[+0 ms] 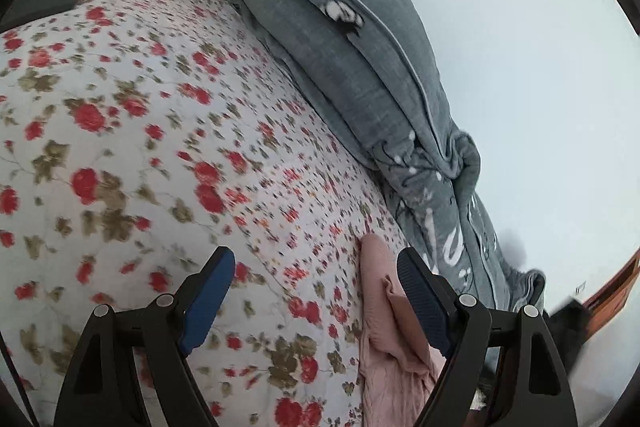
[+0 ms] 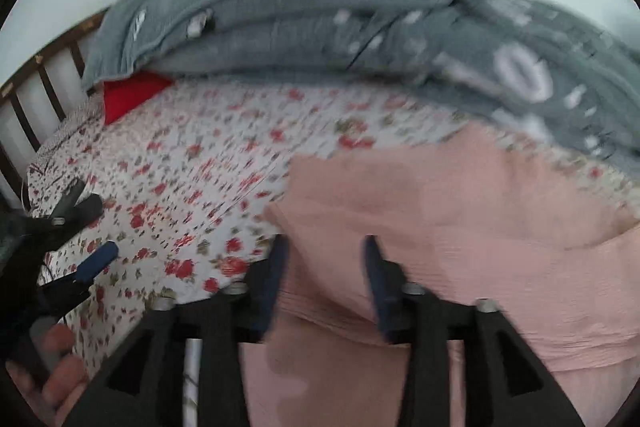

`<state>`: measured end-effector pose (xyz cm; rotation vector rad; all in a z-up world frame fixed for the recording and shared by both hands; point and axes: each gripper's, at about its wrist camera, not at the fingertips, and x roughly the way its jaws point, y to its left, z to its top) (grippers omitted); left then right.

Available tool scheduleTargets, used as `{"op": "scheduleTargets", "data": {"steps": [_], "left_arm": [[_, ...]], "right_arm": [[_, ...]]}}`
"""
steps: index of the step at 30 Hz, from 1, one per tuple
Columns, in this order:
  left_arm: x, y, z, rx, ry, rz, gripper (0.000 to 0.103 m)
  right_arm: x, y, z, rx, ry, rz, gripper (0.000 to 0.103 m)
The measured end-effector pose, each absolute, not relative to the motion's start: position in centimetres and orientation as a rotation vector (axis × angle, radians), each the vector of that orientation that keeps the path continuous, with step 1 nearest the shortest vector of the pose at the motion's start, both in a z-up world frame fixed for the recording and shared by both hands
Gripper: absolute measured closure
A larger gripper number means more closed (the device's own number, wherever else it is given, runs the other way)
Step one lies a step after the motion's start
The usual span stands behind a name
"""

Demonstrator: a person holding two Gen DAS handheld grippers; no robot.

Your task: Fold small clothes

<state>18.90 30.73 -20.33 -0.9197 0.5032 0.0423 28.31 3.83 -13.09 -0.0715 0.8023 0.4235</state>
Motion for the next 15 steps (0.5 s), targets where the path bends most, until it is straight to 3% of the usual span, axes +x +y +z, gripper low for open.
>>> {"op": "scheduleTargets", "data": {"steps": [1,7,11,13,15], "left_arm": [[19.3,30.2,-20.2,-0.903,0.513,0.029,0.021],[21.7,26.6,-19.9,-0.846,0.565,-0.084,0.021],[24.3,22.9,-19.9,-0.734,0.65,-0.105,0.022],[26.0,21.1,-19.9,-0.669,0.689,-0.098,0.025],[27.3,20.3,-19.9,-0.614,0.689,-0.049,0.036]], "right_arm": [[27.7,2.4,-12.4,-0.063,0.774,0.422,0.038],[24.9,-9.0,-10.0,-0.102,0.634,0.266,0.038],[25.0,-15.4,-11.2,-0.122,0.643,0.184,0.038],[25.4,-18.2,-12.3,-0.097,0.664,0.163,0.038],[25.9,-20.7,-13.5,-0.036,0.688,0.169,0.038]]}}
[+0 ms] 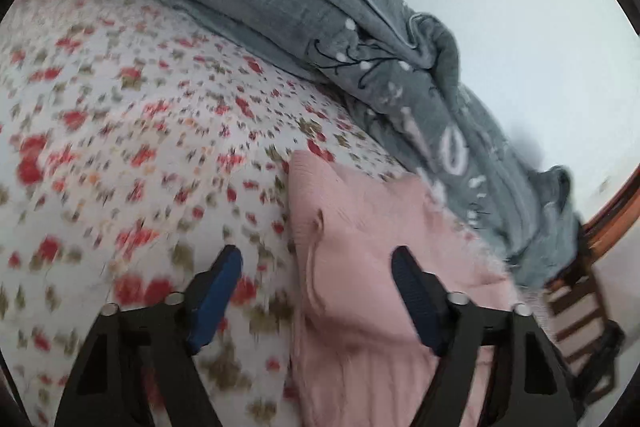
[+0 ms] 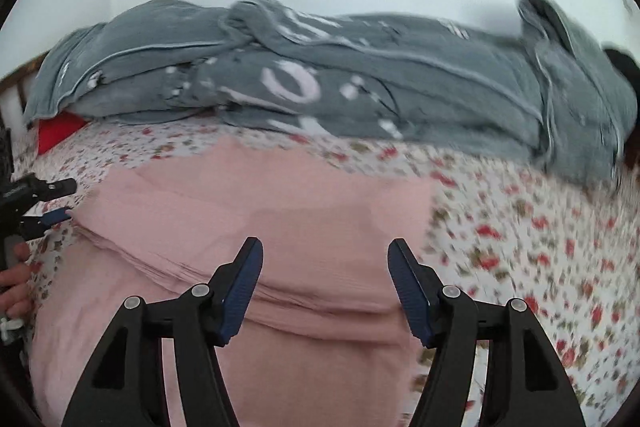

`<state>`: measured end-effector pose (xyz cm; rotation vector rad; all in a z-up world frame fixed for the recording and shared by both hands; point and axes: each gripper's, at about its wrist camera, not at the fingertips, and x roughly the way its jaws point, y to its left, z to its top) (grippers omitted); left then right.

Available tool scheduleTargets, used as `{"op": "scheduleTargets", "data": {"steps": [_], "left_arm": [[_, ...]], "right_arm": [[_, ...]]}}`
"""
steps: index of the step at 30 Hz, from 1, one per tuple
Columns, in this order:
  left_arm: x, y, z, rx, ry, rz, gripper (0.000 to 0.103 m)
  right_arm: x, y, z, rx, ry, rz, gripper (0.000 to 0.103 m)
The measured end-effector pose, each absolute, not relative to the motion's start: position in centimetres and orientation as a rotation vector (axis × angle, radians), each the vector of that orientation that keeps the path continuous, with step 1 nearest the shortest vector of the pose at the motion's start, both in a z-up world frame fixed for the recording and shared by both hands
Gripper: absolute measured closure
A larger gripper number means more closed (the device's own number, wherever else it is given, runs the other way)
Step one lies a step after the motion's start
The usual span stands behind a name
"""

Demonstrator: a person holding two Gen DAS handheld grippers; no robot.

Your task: Fold small clothes

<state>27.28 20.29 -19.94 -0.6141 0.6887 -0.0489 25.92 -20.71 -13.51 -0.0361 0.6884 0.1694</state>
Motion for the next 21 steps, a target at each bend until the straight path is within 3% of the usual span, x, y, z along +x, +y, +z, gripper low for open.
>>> {"op": "scheduleTargets", "data": {"steps": [4,8,10,15,21], "left_arm": [[29.4,19.8,-20.9,-0.59,0.729,-0.063,0.047],[29.6,19.2,-21.1,-0.549,0.747,-0.075,0.051],[29.8,18.8,-21.1,-0.53,0.752,-0.077,0.058],[29.6,18.1,-20.7,-0.502,0.714,-0.093,0.087],[27.7,16.5,-17.6,-0.43,0.56,-0.128,0.089]], "right_arm": [[25.7,-24.2,-15.3,0.123,0.677,0.229,0.038],[26.7,-25.0,-16.4,0.206,0.744,0.257,0.039],[26.7,-24.5,-16.9,0.199,0.756,0.265,0.038],[26.3,-23.4,-17.0,0.142,0.746,0.284,0.039],[26.2,-23.4,-17.0,0.135,0.746,0.282,0.039]]}}
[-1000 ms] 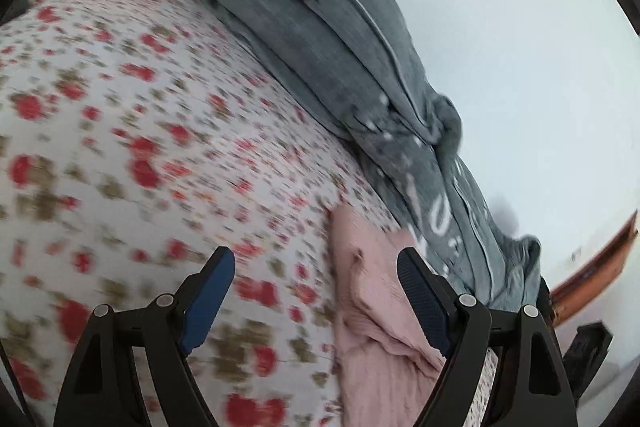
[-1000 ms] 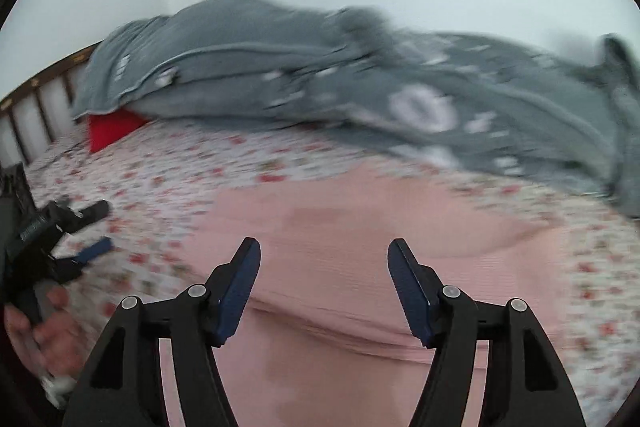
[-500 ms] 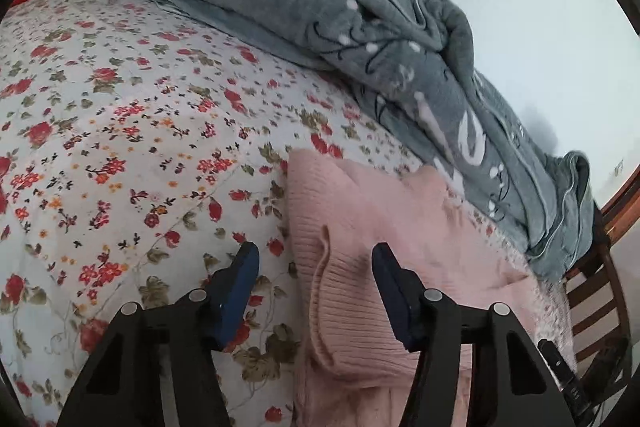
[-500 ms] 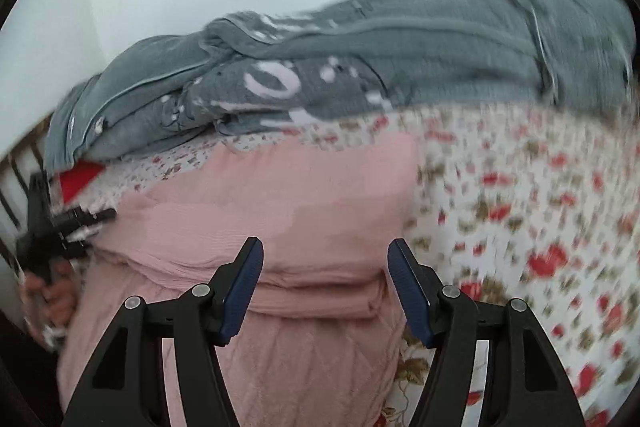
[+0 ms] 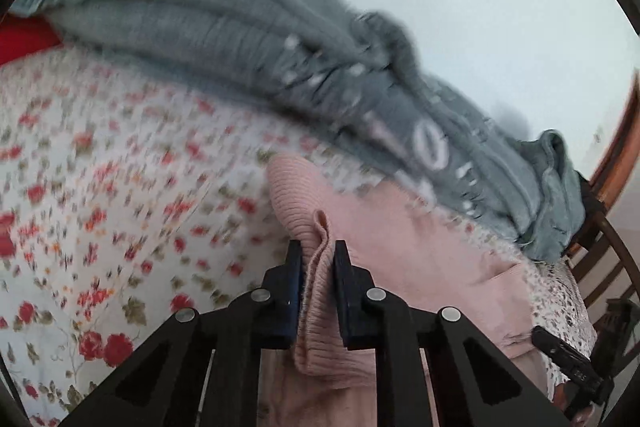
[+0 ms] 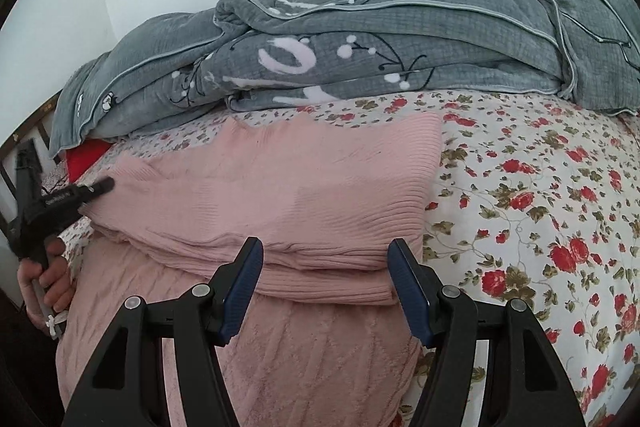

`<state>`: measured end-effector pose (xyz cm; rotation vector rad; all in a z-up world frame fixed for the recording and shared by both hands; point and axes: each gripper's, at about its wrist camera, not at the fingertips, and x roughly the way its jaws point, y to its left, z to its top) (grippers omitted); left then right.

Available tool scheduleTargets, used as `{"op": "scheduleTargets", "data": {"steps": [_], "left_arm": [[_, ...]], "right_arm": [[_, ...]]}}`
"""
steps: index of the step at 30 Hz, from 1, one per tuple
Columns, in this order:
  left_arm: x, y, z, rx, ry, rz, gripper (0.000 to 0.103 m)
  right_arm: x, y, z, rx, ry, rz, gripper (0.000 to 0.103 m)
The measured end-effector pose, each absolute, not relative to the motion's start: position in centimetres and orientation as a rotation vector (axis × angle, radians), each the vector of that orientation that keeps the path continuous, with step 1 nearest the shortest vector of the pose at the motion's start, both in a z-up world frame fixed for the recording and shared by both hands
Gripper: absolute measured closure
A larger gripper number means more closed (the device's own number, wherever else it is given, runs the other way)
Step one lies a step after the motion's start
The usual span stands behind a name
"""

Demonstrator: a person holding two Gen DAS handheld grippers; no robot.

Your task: Fold small clothes

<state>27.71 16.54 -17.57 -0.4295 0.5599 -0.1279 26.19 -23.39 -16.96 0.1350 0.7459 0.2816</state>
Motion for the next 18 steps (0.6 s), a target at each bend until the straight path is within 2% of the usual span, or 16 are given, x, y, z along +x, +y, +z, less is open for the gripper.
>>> {"op": "scheduleTargets", "data": {"steps": [4,6,10,18], "left_arm": [[27.6,15.2,-16.1,-0.392,0.528,-0.122,0.088],[28.5,14.8,-16.4,-0.353,0.586,-0.06,0.085],[30.1,15.7,-18.9,-0.386,0.733,0.03,0.085],[28.7,16.9,-18.6,-0.456,0.645,0.001,0.074]], "right_arm": [[26.3,-23.3,-17.0,0.132,0.748,0.279,0.039],[26.3,-23.2,-16.9,0.126,0.745,0.281,0.039],[26.2,-23.4,-17.0,0.141,0.745,0.288,0.039],[26.3,-23.6,-17.1,0.157,0.756,0.283,0.039]]}}
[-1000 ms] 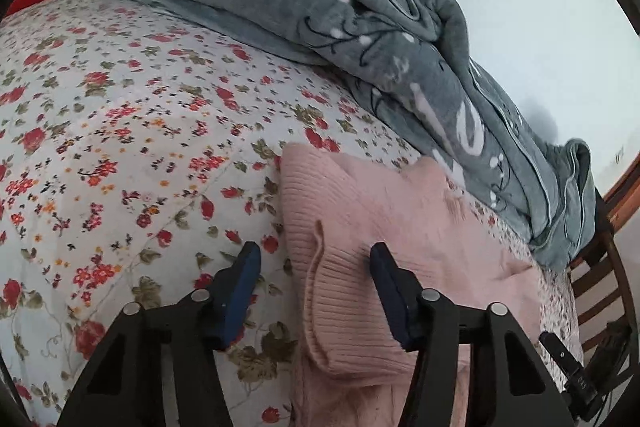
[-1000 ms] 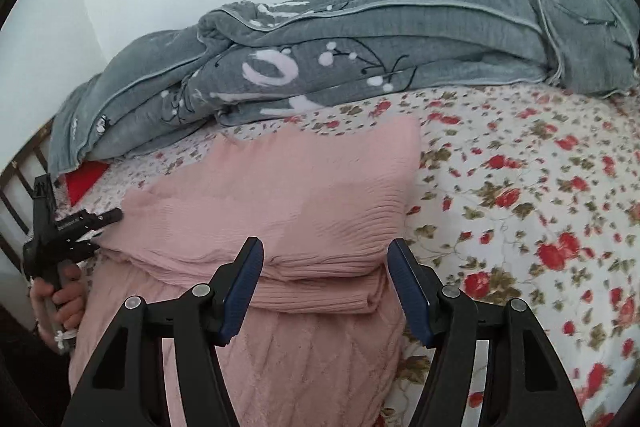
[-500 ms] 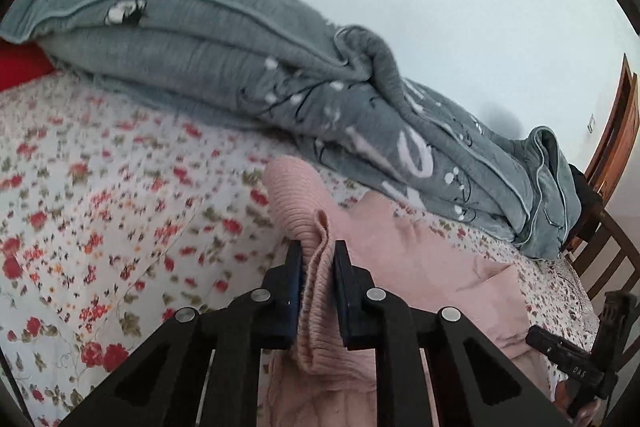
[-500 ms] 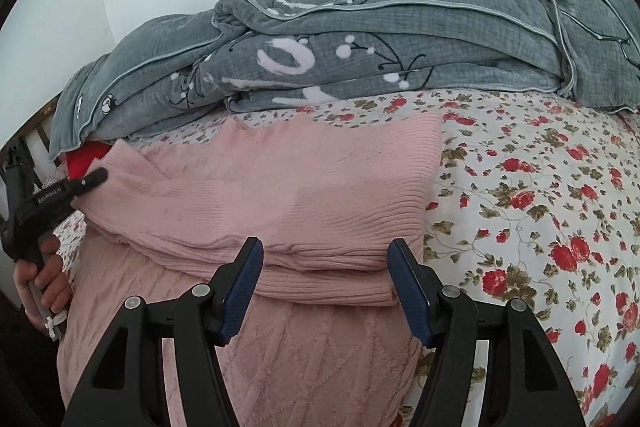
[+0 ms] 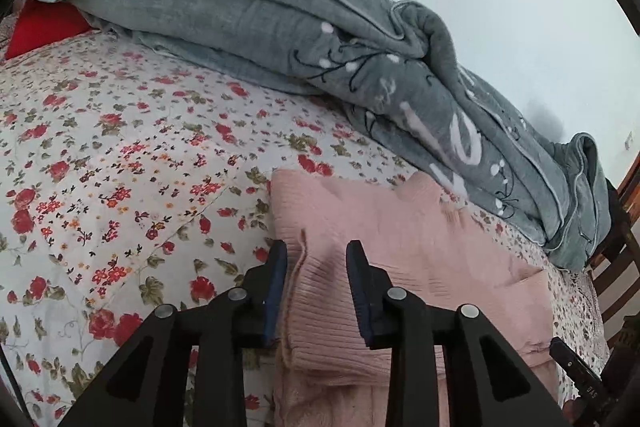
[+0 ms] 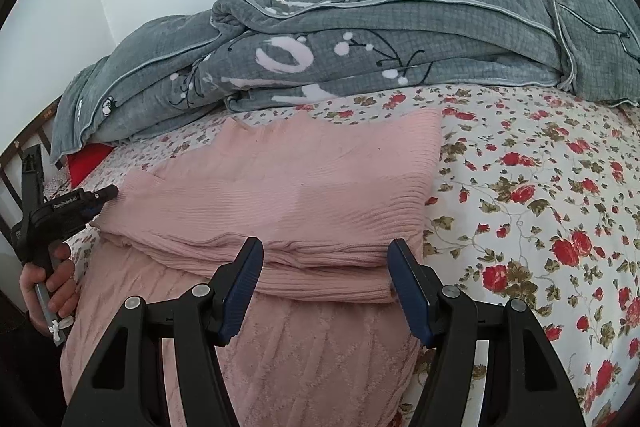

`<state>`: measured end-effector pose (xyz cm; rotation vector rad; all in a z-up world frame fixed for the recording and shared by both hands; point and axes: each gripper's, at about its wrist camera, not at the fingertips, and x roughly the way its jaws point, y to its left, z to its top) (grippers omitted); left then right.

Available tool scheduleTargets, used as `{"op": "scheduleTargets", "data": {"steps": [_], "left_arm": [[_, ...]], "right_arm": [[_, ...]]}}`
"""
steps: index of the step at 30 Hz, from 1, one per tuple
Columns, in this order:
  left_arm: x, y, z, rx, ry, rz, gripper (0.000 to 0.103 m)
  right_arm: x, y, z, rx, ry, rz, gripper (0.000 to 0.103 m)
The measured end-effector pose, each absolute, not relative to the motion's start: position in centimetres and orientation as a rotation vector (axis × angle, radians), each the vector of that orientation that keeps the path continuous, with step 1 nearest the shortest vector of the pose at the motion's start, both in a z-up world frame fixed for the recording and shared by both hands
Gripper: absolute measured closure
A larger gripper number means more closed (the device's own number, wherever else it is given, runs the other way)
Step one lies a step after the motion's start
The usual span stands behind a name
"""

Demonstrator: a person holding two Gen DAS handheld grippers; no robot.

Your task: Fold small clothes

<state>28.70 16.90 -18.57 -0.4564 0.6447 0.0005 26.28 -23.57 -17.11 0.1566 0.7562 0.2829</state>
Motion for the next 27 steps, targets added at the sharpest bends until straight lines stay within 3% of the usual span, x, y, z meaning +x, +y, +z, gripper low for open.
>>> {"op": "scheduleTargets", "data": {"steps": [27], "left_arm": [[28.5,15.9,-19.3,-0.408,0.657,0.037,0.074]], "right_arm": [[26.3,-23.9,-17.2,0.185,0.762,0.287,0.039]]}}
